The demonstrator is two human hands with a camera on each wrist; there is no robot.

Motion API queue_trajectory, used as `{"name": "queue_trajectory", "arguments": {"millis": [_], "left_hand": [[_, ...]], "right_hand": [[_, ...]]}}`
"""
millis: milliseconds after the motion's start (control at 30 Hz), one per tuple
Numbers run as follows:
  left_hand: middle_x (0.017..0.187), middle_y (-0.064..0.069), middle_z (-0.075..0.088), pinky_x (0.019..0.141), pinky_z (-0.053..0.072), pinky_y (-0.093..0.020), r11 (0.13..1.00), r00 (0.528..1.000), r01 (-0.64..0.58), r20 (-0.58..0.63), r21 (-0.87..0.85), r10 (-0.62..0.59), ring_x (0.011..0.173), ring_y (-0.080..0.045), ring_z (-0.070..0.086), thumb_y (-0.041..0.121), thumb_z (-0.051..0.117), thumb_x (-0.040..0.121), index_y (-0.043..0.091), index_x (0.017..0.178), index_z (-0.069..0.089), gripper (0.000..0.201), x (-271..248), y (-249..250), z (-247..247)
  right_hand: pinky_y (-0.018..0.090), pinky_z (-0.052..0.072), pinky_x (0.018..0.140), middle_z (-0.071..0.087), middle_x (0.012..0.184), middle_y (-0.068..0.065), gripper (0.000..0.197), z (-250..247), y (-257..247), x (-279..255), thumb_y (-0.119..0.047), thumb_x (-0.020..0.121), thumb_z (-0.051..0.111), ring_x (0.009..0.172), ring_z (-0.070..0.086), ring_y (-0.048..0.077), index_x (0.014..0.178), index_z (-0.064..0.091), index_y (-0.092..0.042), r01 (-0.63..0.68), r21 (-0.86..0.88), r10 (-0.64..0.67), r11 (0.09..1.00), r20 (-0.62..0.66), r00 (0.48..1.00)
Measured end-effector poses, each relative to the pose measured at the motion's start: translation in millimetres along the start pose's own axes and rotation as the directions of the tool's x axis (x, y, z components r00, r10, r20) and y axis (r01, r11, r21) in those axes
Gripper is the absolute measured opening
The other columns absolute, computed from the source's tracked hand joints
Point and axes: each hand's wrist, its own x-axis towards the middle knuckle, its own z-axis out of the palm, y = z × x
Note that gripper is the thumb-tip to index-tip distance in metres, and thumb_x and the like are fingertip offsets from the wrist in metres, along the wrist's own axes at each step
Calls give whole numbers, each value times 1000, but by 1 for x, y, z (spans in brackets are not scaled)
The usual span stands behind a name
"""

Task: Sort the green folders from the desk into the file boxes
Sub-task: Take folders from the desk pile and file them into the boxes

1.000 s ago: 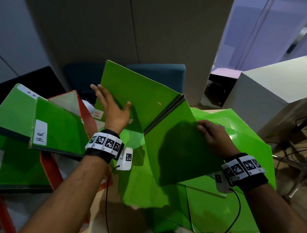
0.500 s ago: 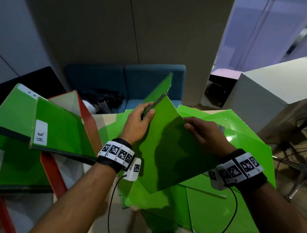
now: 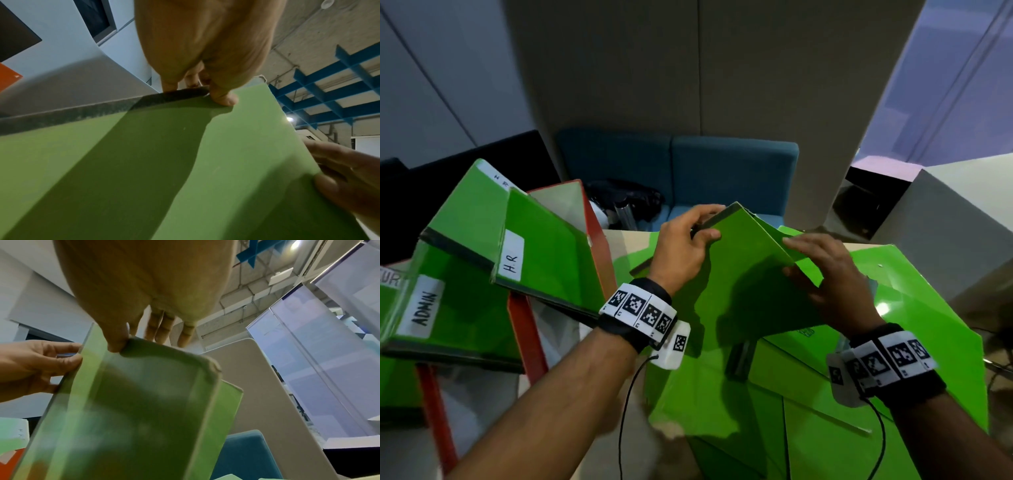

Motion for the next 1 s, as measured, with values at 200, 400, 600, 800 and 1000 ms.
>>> {"name": "queue_trajectory", "arguments": {"millis": [200,400,600,800,1000], "left_hand": [[89,5,65,80,46,-15,979,979,-205,-20,-17,205,84,-4,61,-1,68,82,8,97,72,18,2,15,-5],[123,10,59,108,31,-18,977,967,-213,-144,1,211,126,-10,46,35,66,84,23,119,62,37,4,14,-19],[153,-7,35,101,45,-39,725,838,492,37,-482,-544,130,-19,45,80,53,72,26,149,27,98,10,-12,-36],[133,-4,58,99,49,-50,746,812,550,31,-374,-583,118,-25,59,25,85,63,26,142,31,96,4,-34,-47],[154,1,32,116,30,-44,875,847,401,-254,-271,-467,139,-16,34,19,72,79,29,150,18,90,-7,-26,-70]], "right_hand": [[26,37,102,56,125,6,61,4,-10,11,-16,78,76,116,46,6,133,48,-12,-28,60,27,998,17,999],[1,41,75,70,91,-1,21,23,-27,13,-6,84,64,82,55,-5,104,70,-5,38,118,-19,992,-154,988],[34,56,76,70,109,-3,28,34,-36,21,-5,94,54,95,68,16,109,72,-20,314,-12,-310,949,-188,932],[38,56,71,66,119,-5,52,59,-40,20,10,79,64,102,62,20,117,67,-26,448,-136,-436,884,111,893],[45,42,104,50,141,3,46,88,-63,37,-17,85,60,123,51,22,130,55,-26,343,-75,-308,936,294,905]]}}
